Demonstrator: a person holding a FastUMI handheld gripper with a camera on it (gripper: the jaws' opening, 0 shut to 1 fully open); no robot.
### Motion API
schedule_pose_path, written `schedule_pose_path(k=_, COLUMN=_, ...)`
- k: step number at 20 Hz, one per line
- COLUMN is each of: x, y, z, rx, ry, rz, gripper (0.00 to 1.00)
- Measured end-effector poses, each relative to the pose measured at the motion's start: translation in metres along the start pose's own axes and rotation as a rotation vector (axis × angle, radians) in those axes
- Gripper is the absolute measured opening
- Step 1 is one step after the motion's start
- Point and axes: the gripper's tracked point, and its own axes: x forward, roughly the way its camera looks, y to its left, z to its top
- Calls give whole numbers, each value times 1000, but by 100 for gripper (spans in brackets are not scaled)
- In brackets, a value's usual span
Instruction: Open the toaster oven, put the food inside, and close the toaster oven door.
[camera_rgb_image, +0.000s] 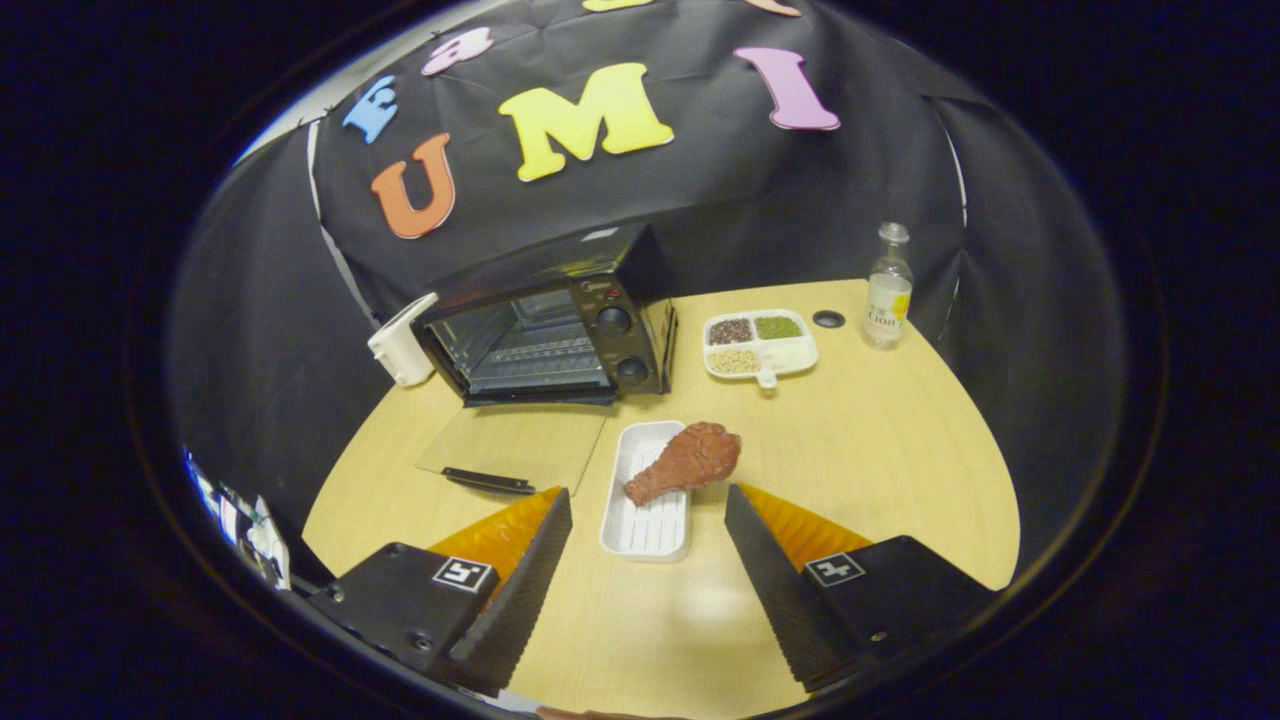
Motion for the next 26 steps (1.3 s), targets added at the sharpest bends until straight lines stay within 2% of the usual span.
schedule_pose_path(k=6, x=41, y=-32, z=12, rx=85, ry=102, rz=112, gripper=95)
schedule_pose_path(k=8, x=57, y=-35, z=15, rx=118, ry=146, rz=187, gripper=87)
schedule_pose_path(k=11, x=78, y=-43, z=18, rx=171, ry=196, rz=255, gripper=76)
schedule_pose_path(k=12, x=85, y=-45, z=13, rx=200, ry=221, rz=277, gripper=67)
schedule_pose_path(k=14, x=89, y=-40, z=7, rx=302, ry=259, rz=344, gripper=39)
schedule_pose_path(k=16, x=83, y=-40, z=5, rx=331, ry=269, rz=362, gripper=11)
schedule_pose_path(k=21, x=38, y=-31, z=16, rx=226, ry=177, rz=304, gripper=8)
schedule_pose_path(k=26, x=-17, y=7, z=27, rx=87, ry=64, rz=257, gripper=8)
